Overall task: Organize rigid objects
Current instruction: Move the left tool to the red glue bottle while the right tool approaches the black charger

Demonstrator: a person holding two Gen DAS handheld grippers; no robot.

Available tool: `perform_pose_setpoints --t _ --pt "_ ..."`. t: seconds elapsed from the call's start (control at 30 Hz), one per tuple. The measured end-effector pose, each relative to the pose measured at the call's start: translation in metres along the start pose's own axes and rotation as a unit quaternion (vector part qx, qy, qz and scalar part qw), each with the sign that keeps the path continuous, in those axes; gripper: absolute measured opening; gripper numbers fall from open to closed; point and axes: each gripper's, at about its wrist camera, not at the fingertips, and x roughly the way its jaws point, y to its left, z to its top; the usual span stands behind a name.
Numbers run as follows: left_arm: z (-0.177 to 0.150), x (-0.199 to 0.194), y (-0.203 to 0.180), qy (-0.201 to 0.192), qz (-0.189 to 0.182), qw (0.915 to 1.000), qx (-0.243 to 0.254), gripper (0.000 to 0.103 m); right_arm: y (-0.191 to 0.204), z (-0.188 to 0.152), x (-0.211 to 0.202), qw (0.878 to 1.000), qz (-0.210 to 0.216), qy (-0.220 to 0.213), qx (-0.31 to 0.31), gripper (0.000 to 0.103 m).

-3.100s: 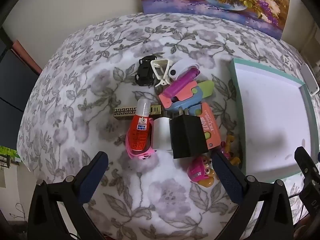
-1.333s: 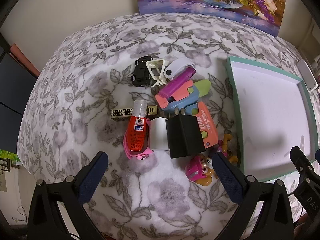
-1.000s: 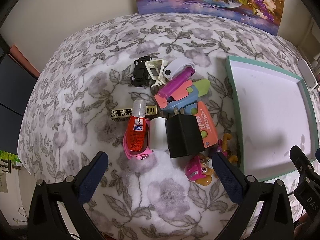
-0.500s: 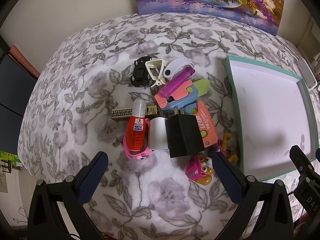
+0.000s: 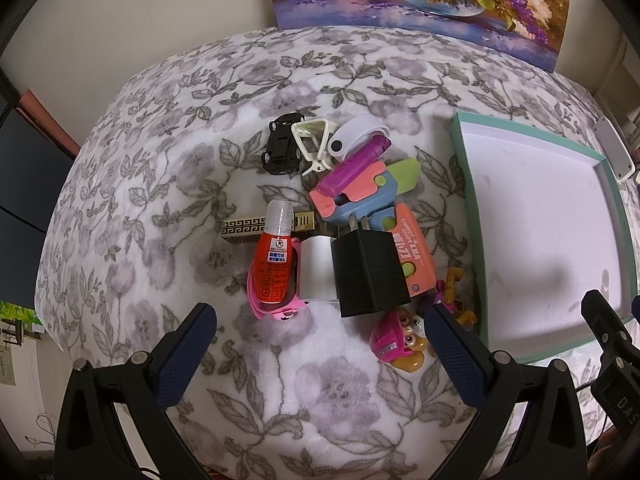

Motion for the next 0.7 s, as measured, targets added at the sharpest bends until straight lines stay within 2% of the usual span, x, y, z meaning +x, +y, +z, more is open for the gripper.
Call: perform_pose_setpoints --t 0.2,0.33,0.43,0.57,0.7 --pt "0.003 -0.006 0.008 -0.01 -0.001 0.9999 -0.007 0.103 0.001 0.002 -0.004 1.0 0.014 -0.006 0.0 0.103" --pt "0.009 -0.013 0.027 -0.03 0.022 0.9989 -0.029 0.103 0.01 0.007 -0.015 0.999 0.042 -0.023 0.001 0.103" --pt "0.012 -0.014 0.046 -0.031 0.021 0.9977 -0.057 0.103 0.023 0.01 -0.02 0.998 0.062 -0.027 -0.006 0.103" --pt "0.011 -0.008 0.071 -0.025 0.012 0.9954 -0.091 0.103 0.058 0.015 -0.024 0.995 0.091 -0.023 -0.046 0.103" --pt "0.01 0.003 0.089 -0.012 0.002 0.9933 -0.115 0.103 0.084 0.016 -0.014 0.99 0.124 0.004 -0.067 0.103"
